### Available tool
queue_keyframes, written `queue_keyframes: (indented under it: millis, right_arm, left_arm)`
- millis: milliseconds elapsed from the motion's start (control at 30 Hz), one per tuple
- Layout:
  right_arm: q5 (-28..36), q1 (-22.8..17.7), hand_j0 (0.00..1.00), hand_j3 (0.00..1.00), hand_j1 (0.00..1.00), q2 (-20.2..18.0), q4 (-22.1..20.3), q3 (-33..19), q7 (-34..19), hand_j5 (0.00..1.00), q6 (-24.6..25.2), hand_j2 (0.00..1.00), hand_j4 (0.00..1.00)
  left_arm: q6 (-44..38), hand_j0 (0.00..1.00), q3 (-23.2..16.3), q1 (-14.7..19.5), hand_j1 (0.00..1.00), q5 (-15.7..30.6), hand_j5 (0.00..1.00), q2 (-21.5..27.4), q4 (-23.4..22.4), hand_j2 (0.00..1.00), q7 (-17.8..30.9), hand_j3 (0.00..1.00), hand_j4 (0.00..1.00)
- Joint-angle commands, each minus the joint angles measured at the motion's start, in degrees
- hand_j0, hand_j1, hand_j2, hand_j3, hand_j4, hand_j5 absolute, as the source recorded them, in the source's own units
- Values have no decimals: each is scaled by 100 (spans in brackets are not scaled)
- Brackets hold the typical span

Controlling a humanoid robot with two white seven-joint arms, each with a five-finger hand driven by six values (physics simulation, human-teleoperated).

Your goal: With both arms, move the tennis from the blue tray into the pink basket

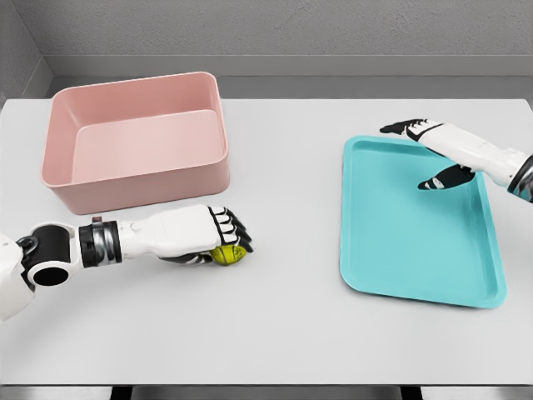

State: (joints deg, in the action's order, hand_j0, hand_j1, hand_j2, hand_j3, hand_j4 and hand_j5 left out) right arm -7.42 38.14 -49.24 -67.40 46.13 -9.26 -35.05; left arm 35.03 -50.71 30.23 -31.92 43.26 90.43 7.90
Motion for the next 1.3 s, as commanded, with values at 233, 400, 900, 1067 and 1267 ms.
queue_keyframes:
  millis: [233, 400, 900, 1067, 1267]
  right_arm:
    - [39, -9, 100, 100, 100, -7, -2, -25, 3, 100, 5, 100, 100]
    - [48, -61, 100, 100, 100, -33, -2, -148, 12, 100, 5, 100, 100]
    - [39, -44, 100, 100, 100, -156, 306, -877, 12, 100, 5, 100, 100]
    - [30, -53, 100, 100, 100, -156, 104, -631, -15, 100, 5, 100, 100]
    - [21, -61, 100, 100, 100, -244, -81, -596, -41, 100, 5, 100, 100]
  left_arm:
    - [-3, 49, 9, -9, 49, 54, 49, 68, 19, 49, -8, 49, 49]
    - [-3, 44, 26, 0, 44, 89, 44, 86, 36, 44, -8, 44, 44]
    - [-3, 35, 342, 0, 35, 362, 35, 481, 730, 35, -17, 35, 35]
    - [-3, 35, 633, -9, 35, 555, 35, 710, 986, 35, -25, 35, 35]
    - [-3, 35, 887, 0, 35, 573, 35, 806, 1003, 35, -61, 35, 35]
